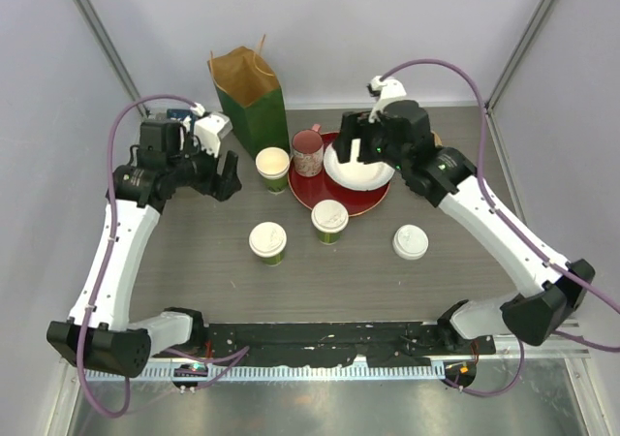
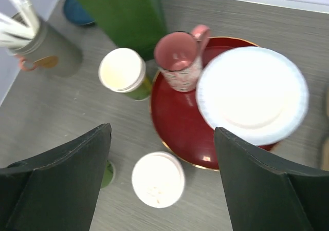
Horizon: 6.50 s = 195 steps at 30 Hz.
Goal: Pack the takeout coffee
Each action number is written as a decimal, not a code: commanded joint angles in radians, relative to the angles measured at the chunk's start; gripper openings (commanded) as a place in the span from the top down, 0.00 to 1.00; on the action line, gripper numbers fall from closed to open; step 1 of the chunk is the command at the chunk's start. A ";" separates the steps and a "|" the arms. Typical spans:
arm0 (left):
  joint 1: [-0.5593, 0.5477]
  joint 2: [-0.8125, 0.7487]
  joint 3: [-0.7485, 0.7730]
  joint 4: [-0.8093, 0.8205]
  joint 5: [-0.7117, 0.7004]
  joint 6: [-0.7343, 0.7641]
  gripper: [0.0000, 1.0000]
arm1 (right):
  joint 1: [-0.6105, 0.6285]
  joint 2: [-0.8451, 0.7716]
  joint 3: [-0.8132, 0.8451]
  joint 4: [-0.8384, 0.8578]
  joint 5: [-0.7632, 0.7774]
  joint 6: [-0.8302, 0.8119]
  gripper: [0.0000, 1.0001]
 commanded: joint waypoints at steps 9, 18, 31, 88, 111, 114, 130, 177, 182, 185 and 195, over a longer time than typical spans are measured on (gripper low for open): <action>-0.078 0.333 0.426 0.205 -0.161 0.109 0.28 | -0.177 -0.107 -0.189 -0.035 0.022 -0.015 0.12; -0.133 0.732 0.765 0.253 -0.429 0.200 0.27 | -0.178 -0.140 -0.260 -0.038 -0.004 -0.038 0.12; -0.135 0.838 0.841 0.185 -0.436 0.197 1.00 | -0.178 -0.153 -0.306 -0.040 -0.014 -0.044 0.12; -0.857 0.146 0.549 -0.426 0.076 0.039 1.00 | 0.112 0.031 0.498 -0.583 -0.038 0.057 0.11; -1.061 0.231 0.417 -0.327 -0.214 0.128 1.00 | 0.238 -0.159 -0.002 -0.417 -0.190 0.177 0.15; -1.078 0.238 0.414 -0.324 -0.209 0.129 1.00 | 0.256 -0.151 -0.045 -0.407 -0.195 0.186 0.18; -1.086 0.223 0.552 -0.365 -0.175 0.114 0.41 | 0.264 -0.125 -0.057 -0.474 -0.161 -0.078 0.99; -0.655 0.123 0.293 -0.094 -0.184 0.059 0.20 | 0.038 -0.113 0.242 -0.437 -0.431 -0.520 0.10; -0.652 0.125 0.314 -0.109 -0.183 0.062 0.20 | -0.076 -0.121 0.308 -0.330 -0.206 -0.279 0.15; -0.646 0.129 0.325 -0.115 -0.212 0.054 0.20 | -0.159 -0.122 0.306 -0.302 0.004 -0.139 0.31; -0.560 0.146 0.393 -0.221 -0.174 0.075 0.19 | -0.535 -0.003 0.144 -0.180 0.017 0.016 0.32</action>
